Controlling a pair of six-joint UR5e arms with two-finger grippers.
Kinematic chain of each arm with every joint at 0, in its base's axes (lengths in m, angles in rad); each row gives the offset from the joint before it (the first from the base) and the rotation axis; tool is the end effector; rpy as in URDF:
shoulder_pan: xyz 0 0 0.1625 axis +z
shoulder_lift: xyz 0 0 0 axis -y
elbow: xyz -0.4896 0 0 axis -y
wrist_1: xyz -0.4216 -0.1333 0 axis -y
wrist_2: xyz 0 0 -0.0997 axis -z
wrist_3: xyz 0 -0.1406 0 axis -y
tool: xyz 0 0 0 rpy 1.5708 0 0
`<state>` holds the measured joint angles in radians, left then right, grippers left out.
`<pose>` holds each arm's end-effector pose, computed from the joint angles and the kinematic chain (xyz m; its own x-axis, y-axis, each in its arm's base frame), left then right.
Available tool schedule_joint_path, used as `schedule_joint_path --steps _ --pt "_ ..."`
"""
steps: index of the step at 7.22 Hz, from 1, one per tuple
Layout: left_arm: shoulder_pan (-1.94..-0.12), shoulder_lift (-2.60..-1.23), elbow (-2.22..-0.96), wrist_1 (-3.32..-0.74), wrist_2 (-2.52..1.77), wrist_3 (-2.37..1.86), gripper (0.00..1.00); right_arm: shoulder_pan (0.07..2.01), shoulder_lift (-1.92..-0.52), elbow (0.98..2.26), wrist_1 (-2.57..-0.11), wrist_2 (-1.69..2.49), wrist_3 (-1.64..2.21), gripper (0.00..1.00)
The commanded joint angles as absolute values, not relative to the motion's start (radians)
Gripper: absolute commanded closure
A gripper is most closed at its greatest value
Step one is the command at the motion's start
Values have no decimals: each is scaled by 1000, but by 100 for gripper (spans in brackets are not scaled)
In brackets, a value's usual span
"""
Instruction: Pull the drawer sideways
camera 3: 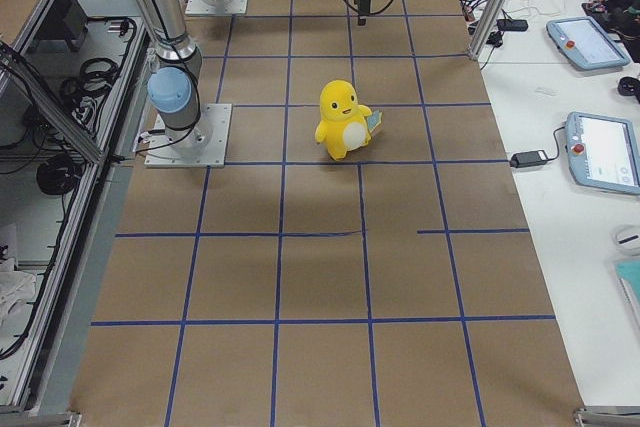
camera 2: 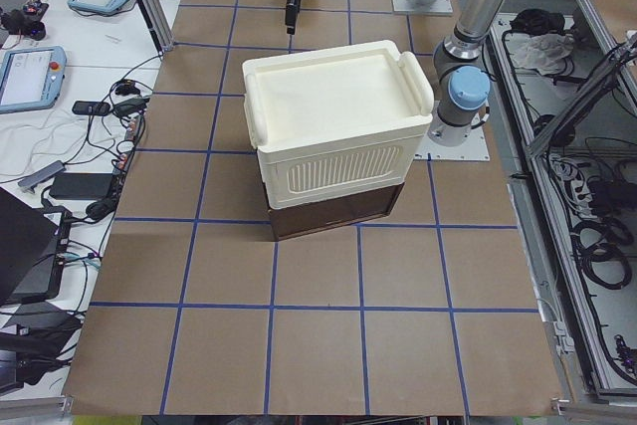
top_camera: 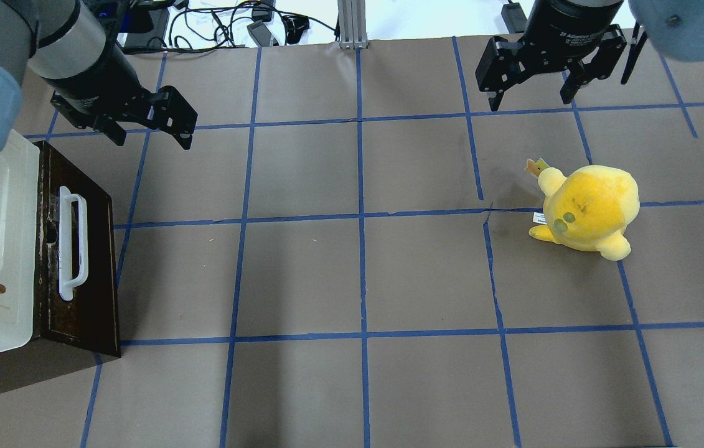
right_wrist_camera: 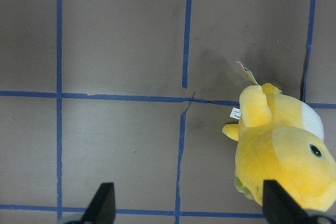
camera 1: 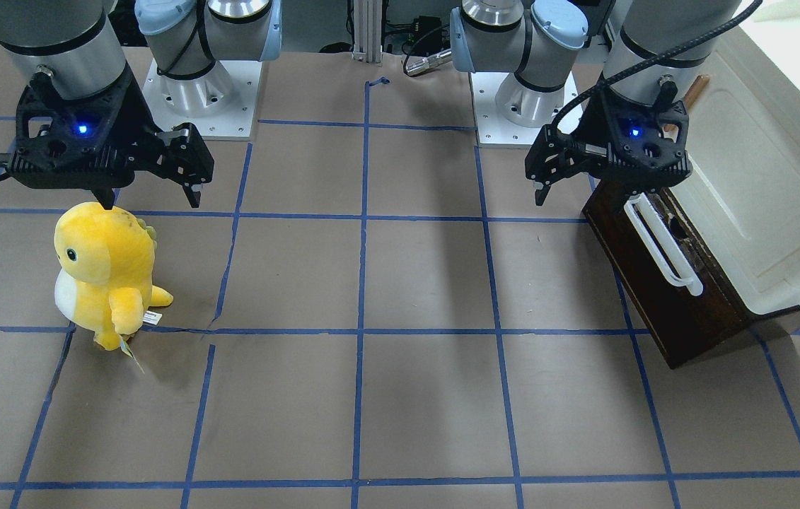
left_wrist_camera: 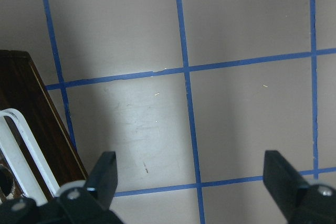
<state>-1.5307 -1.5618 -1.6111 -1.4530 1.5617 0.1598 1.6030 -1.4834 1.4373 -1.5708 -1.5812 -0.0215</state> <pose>-0.1133 -0.5334 0.5074 -0.9928 0.1196 -0.0048 0.1196 0.9890 -0.0867 0.1501 -0.5654 0.5338 -0.9985 -0.0532 0.0114 -0.0536 0.9975 -0.0459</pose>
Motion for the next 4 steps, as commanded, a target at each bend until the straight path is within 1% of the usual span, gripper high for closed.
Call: schedule_joint_path --steps 1,4 --pt "-1532 -1569 -1614 -1456 1566 163 0 1603 -1483 1437 -1571 -1580 -21 0" --pt "-1522 -1601 -1615 -1453 1571 147 0 1603 -1483 1437 -1571 -1580 -21 0"
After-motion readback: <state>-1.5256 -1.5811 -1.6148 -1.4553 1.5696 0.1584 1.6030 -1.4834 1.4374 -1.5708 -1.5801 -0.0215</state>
